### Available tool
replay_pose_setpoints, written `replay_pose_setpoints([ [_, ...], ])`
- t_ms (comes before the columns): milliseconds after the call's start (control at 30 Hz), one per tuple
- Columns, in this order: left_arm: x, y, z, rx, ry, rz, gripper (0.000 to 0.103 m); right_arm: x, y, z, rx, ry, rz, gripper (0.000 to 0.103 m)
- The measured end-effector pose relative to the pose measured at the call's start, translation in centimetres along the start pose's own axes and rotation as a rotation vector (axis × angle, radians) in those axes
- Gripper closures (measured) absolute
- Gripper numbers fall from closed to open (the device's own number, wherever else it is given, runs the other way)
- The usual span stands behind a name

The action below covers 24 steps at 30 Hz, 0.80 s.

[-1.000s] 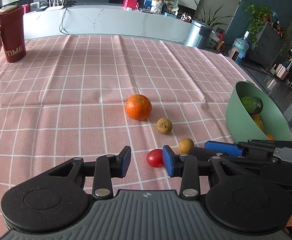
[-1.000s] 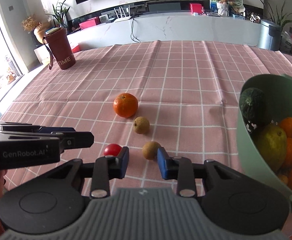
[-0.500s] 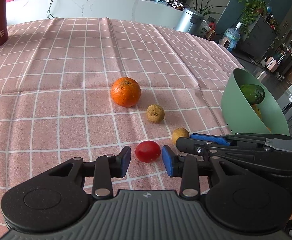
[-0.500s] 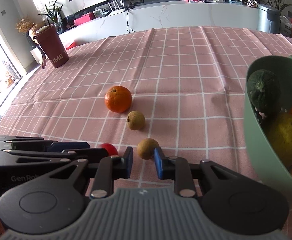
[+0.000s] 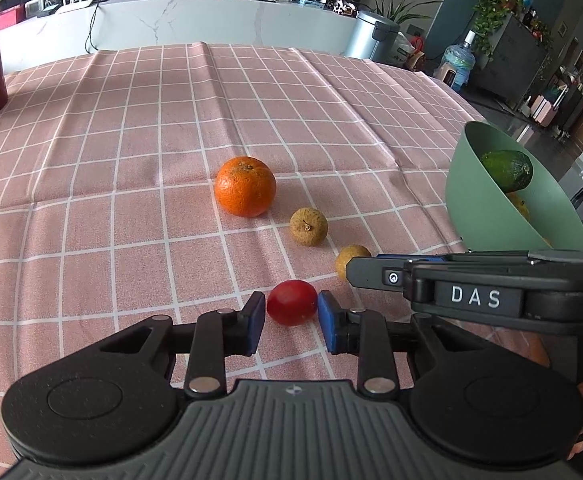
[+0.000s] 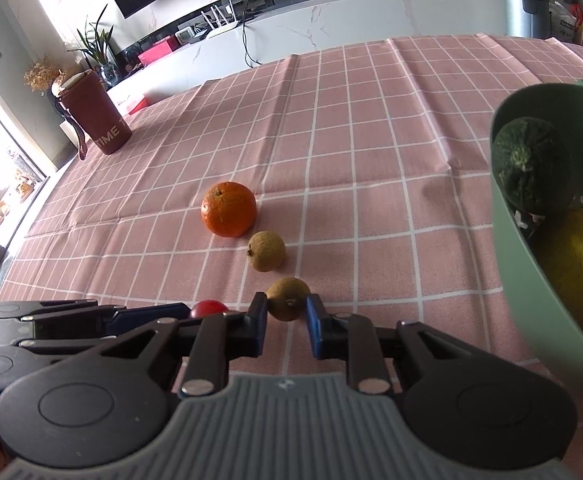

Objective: Organize fruits
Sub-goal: 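Grasp the red tomato with the left tool while the right tool grasps a small brown fruit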

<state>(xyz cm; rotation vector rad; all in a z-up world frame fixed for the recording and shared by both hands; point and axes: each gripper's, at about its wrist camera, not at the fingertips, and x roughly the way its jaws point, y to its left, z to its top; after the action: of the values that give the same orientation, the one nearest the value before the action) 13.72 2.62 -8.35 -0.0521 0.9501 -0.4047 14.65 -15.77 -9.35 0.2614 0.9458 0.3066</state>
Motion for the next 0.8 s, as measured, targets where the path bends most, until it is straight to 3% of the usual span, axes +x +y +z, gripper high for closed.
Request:
replay_pose_setpoints([
  [133,0.4,-1.1,-0.4,0.072,0.001,0.031,0.067,0.0,-0.4,0.1,0.032,0.003,0.016,0.080],
  [367,0.6,-1.6,-0.7,0.108,-0.008,0.062,0.067,0.6,0.2,-0.1,0.006,0.021,0.010,0.080],
  [800,-0.4,-1.5,-0.8,0.081,-0.038,0.064,0.072,-0.5,0.4,-0.2,-0.020,-0.015,0.023,0.082],
])
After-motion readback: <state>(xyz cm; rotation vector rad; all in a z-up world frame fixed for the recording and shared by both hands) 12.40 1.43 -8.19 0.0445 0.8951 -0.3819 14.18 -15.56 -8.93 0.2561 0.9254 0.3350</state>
